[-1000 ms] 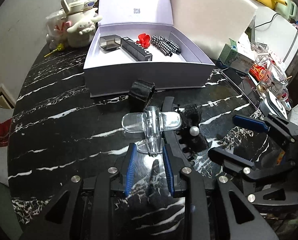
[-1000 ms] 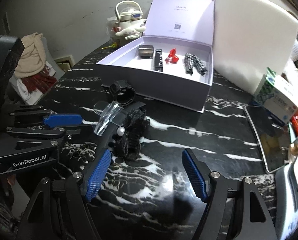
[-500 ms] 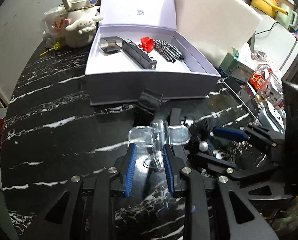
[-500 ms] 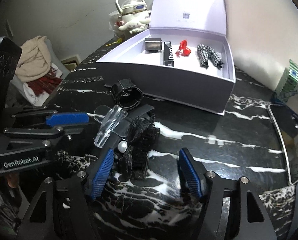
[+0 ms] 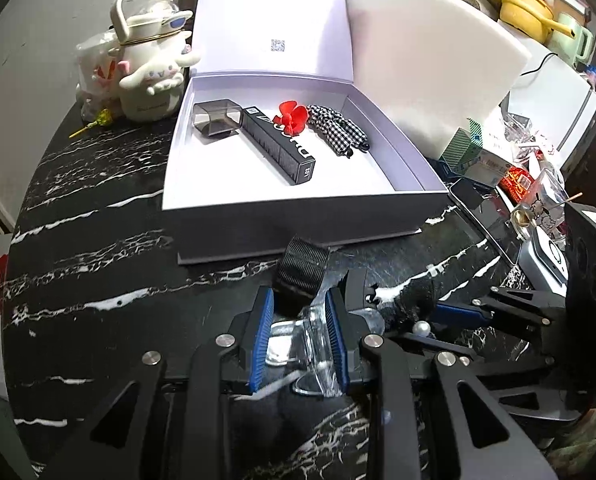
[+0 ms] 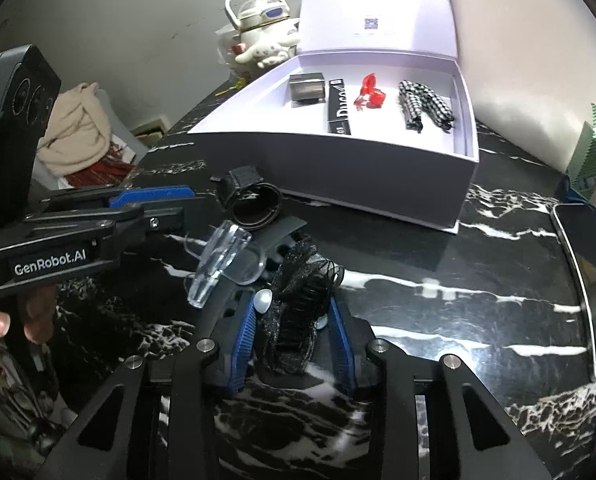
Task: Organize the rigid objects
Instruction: 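Grasp the black strap loop with the left gripper while the right grasps the lace scrunchie, then lift and carry the strap loop and lace scrunchie over the lavender box with both grippers, then open the left gripper to drop the strap while the right releases the lace scrunchie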
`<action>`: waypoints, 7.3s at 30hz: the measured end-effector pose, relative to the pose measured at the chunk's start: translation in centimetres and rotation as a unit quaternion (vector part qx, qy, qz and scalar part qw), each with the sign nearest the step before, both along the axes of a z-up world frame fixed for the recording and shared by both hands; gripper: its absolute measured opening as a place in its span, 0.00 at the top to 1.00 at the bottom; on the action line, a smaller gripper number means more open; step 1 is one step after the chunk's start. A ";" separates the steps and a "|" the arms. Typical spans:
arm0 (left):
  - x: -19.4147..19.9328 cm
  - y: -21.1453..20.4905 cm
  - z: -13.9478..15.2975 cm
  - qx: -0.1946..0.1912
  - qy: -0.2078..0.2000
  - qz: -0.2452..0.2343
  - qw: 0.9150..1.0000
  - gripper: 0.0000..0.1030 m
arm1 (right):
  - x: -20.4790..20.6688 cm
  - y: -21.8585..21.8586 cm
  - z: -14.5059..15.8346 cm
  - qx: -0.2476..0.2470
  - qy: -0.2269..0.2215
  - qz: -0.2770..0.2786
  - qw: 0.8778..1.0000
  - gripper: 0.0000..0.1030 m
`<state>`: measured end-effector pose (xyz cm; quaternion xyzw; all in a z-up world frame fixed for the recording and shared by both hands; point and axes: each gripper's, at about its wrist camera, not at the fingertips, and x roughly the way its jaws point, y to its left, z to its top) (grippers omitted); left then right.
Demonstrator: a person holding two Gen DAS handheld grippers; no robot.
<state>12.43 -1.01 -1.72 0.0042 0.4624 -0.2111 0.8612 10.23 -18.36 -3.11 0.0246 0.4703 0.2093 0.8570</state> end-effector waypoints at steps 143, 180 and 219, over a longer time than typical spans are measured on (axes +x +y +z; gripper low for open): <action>12.9 -0.3 10.2 -0.013 -0.113 -0.012 0.993 0.74 | 14.9 -1.2 9.6 -0.021 -0.137 0.021 0.990 0.66; 21.8 -4.9 2.2 0.042 -0.048 -0.063 0.996 0.74 | 23.1 -2.9 2.4 -0.068 -0.069 -0.025 0.995 0.66; 25.2 -8.3 0.8 0.044 -0.018 -0.058 0.997 0.74 | 25.0 -2.4 1.3 -0.096 -0.024 -0.042 0.994 0.45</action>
